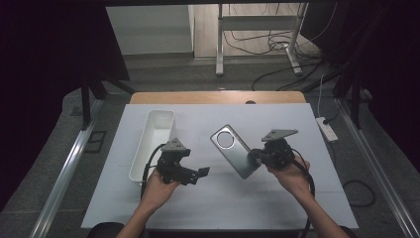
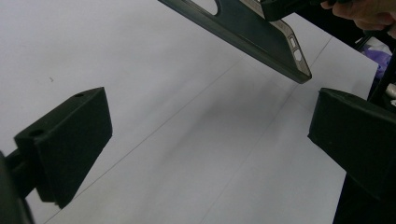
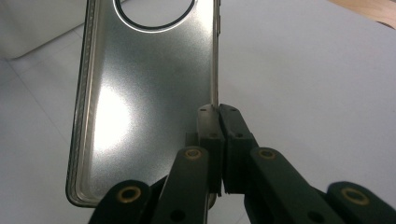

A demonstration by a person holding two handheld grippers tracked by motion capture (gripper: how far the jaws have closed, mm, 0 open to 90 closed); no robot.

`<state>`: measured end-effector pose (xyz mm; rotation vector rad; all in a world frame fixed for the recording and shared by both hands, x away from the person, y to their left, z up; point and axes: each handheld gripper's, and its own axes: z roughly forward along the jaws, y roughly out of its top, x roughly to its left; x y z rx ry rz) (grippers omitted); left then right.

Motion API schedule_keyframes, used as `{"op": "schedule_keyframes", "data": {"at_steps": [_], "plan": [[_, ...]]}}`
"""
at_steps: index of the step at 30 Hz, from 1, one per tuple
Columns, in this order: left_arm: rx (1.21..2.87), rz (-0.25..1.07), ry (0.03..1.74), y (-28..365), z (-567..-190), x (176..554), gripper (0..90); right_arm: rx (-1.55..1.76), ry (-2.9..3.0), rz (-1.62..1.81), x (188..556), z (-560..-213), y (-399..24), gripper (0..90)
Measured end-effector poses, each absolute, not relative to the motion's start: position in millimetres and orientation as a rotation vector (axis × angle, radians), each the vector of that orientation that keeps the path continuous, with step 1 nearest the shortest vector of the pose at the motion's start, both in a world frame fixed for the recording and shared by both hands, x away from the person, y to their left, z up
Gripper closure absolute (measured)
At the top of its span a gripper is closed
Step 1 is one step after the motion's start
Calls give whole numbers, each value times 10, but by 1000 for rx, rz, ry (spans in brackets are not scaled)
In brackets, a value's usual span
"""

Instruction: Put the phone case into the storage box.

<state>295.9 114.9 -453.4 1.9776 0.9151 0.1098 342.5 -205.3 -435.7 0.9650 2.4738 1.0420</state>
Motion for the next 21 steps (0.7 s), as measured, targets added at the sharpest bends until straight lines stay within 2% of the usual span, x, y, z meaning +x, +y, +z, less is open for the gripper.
{"op": "schedule_keyframes", "data": {"at_steps": [21], "plan": [[1989, 50, 886, 930, -4604, 3071, 7, 943, 2470, 1085, 3360, -4367, -1955, 885]]}}
